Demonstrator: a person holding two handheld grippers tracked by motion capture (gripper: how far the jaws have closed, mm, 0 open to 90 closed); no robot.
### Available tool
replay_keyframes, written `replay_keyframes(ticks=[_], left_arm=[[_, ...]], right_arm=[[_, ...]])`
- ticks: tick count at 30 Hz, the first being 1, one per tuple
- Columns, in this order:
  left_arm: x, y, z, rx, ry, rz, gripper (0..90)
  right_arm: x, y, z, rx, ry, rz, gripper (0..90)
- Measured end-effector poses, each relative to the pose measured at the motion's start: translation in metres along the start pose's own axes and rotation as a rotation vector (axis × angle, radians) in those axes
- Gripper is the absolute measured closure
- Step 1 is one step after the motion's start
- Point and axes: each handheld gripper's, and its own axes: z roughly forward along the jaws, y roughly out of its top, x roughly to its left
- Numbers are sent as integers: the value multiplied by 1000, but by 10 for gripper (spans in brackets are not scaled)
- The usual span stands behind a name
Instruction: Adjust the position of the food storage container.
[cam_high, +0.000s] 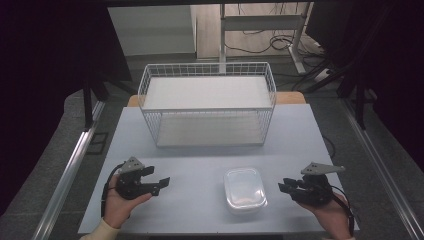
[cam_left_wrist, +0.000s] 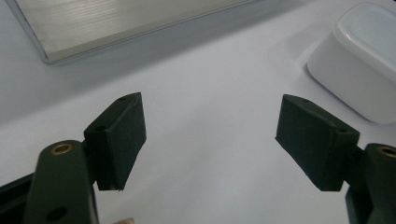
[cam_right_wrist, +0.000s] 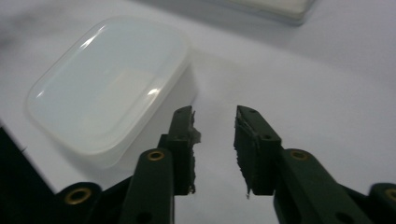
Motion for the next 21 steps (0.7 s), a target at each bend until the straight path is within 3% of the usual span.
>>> replay_keyframes(ticks=[11, 21], left_arm=[[-1, -1, 2, 9, -1, -1, 238], [-2, 0, 2, 5, -3, 5, 239]], right_arm=[[13, -4, 2, 74, 38, -71, 887], [22, 2, 25, 146, 11, -79, 896]])
